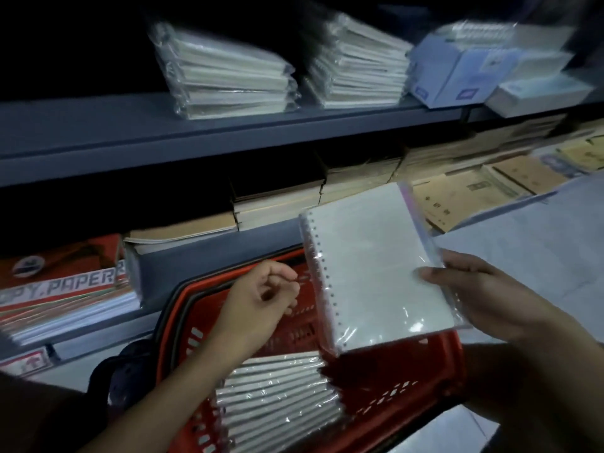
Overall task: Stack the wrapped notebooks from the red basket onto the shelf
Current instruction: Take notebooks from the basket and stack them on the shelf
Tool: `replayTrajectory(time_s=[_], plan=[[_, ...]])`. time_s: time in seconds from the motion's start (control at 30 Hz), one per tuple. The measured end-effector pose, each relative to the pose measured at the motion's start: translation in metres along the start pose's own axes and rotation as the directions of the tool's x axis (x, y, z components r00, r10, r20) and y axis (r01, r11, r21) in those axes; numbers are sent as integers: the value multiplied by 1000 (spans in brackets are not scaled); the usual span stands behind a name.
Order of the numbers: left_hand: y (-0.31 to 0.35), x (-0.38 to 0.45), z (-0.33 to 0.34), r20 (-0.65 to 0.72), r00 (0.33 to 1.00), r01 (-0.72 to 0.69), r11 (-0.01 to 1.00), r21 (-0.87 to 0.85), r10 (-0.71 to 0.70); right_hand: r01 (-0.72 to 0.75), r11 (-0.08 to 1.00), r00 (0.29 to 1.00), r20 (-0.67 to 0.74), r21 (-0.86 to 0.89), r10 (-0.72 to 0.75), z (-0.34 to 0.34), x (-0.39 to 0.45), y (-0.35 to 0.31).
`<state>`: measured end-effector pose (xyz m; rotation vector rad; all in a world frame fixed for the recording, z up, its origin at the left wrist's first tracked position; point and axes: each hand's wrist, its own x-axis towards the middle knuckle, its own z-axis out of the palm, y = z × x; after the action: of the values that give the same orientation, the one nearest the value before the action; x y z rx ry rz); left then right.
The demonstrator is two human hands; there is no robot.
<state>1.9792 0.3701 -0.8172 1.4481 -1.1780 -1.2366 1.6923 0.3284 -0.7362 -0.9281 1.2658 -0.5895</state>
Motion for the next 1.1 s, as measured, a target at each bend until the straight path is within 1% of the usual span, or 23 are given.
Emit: replayTrajectory(time_s=[0.1, 0.17, 0.2, 0.27, 0.33, 0.37, 0.4, 0.47, 0.5, 0.53, 0.57, 0.6, 0.67, 0.7, 0.73, 0.77, 0.8, 0.83, 0.87, 0.9, 1.0, 1.07, 1.1], plan=[[24, -11, 4, 44, 998, -47, 999, -25, 48, 177, 984, 978, -107, -28, -179, 28, -17, -13], [36, -17, 5, 141, 989, -41, 998, -54, 49, 346, 909, 896, -207, -232, -394, 58, -27, -19], [41, -20, 6, 213, 976, -10, 994, -110, 33, 405, 833, 837, -213, -377, -504, 76, -31, -20], [51, -25, 7, 370, 929, 115, 955, -274, -6, 441, 598, 730, -120, -669, -673, 113, -36, -15], [58, -28, 5, 429, 903, 254, 836, -486, -25, 385, 299, 639, 18, -873, -769, 142, -31, -8], [62, -29, 1, 413, 909, 302, 763, -571, -51, 380, 233, 639, 72, -895, -766, 153, -28, -6], [63, -27, -2, 378, 922, 318, 716, -621, -82, 390, 206, 664, 119, -898, -738, 162, -26, -5], [65, -27, -10, 281, 946, 309, 709, -634, -161, 458, 118, 699, 275, -881, -660, 167, -24, -5], [62, -26, -15, 233, 953, 299, 710, -637, -193, 526, 143, 712, 342, -839, -613, 165, -25, -6], [58, -23, -20, 190, 957, 288, 707, -646, -217, 568, 238, 723, 339, -788, -602, 160, -29, -11], [57, -22, -24, 151, 960, 277, 706, -651, -237, 579, 397, 748, 270, -712, -607, 153, -34, -17], [56, -21, -31, 119, 961, 265, 706, -657, -250, 567, 521, 753, 144, -638, -642, 143, -37, -21], [58, -20, -43, 105, 962, 256, 698, -669, -253, 494, 623, 710, -133, -606, -692, 120, -35, -27], [59, -19, -48, 127, 965, 255, 689, -679, -232, 421, 689, 736, -222, -590, -640, 112, -32, -30], [61, -20, -50, 160, 967, 253, 677, -691, -198, 333, 814, 826, -268, -477, -495, 107, -27, -31], [63, -22, -50, 185, 968, 251, 665, -703, -169, 244, 933, 913, -261, -263, -312, 105, -21, -30], [62, -22, -49, 200, 968, 248, 655, -713, -148, 146, 989, 973, -183, 1, -144, 105, -14, -24], [60, -22, -45, 211, 968, 247, 654, -715, -135, 56, 973, 997, -62, 222, -44, 110, -12, -21], [60, -22, -40, 225, 966, 252, 659, -708, -129, 6, 937, 999, 30, 351, -17, 118, -8, -15], [60, -22, -35, 235, 964, 253, 675, -693, -120, -7, 905, 998, 66, 425, -24, 126, -4, -8], [54, -18, -31, 250, 967, 202, 755, -624, -52, 48, 844, 997, 23, 534, -71, 143, 13, 13], [52, -15, -35, 252, 967, 175, 800, -574, -31, 90, 844, 994, 3, 528, -108, 142, 18, 14], [52, -14, -38, 239, 970, 169, 794, -584, -30, 105, 856, 992, 2, 505, -123, 138, 19, 11]])
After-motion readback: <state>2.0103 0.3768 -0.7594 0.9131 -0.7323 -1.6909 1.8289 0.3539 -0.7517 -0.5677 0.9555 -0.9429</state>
